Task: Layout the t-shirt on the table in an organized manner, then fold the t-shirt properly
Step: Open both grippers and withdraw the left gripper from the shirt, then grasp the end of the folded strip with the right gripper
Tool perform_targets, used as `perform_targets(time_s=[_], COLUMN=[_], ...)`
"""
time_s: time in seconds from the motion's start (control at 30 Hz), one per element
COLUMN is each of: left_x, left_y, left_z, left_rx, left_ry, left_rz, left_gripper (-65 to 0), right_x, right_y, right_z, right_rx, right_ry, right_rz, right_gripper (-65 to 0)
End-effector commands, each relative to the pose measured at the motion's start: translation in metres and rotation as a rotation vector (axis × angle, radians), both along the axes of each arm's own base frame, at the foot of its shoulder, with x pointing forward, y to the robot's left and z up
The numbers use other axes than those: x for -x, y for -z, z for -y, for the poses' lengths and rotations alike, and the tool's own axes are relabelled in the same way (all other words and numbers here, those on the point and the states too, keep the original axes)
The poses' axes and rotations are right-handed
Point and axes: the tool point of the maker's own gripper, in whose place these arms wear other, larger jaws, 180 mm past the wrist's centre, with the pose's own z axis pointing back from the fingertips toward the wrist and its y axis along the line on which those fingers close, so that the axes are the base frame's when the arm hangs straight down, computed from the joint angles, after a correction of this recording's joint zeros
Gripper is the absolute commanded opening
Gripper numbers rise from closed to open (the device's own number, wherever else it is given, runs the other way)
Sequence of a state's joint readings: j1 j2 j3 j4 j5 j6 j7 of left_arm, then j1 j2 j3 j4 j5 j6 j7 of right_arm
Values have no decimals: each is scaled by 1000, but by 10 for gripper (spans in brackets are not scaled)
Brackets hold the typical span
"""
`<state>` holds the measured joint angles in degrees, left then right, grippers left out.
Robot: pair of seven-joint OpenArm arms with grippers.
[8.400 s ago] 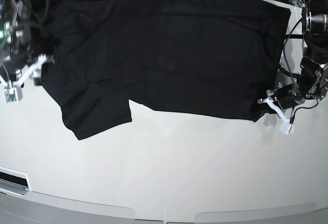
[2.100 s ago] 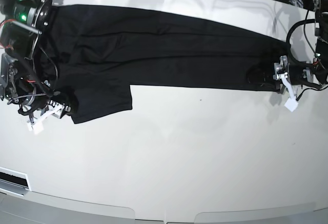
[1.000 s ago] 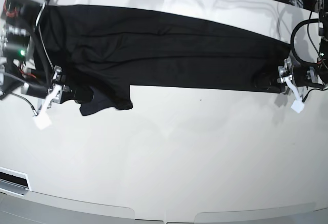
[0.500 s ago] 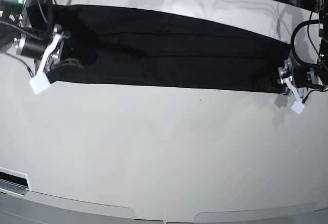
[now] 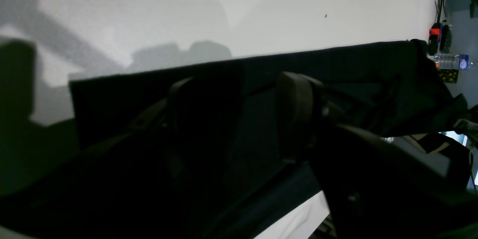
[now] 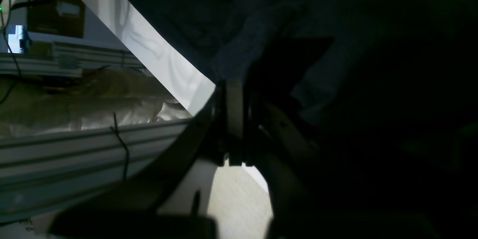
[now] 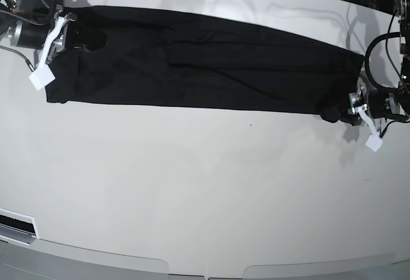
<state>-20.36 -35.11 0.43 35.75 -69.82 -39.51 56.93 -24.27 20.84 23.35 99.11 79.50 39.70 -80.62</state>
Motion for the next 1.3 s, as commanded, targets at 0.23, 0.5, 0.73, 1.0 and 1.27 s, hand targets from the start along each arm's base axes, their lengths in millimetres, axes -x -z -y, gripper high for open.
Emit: perform_targets(time_s=[0.23, 0.5, 0.73, 1.0, 1.27], left_x=[-19, -35, -38, -30, -19], left_y=[-23, -56, -90, -118, -119], left_z=[-10, -47, -96, -139, -150], left_rx=[19, 50, 11, -79, -114], left_ry=[-36, -163, -255, -283, -272], left_rz=[76, 170, 243, 265, 232], left_gripper=[-317, -317, -317, -317, -316], right_x=[5, 14, 12, -11, -32], right_y=[15, 33, 30, -14, -59], right_z=[19, 39, 37, 32, 10], right_rx=[159, 303, 283, 321, 244], right_ry=[-24, -41, -39, -87, -50], right_rz=[-25, -77, -66, 106, 299], right_gripper=[-650, -650, -565, -469, -553])
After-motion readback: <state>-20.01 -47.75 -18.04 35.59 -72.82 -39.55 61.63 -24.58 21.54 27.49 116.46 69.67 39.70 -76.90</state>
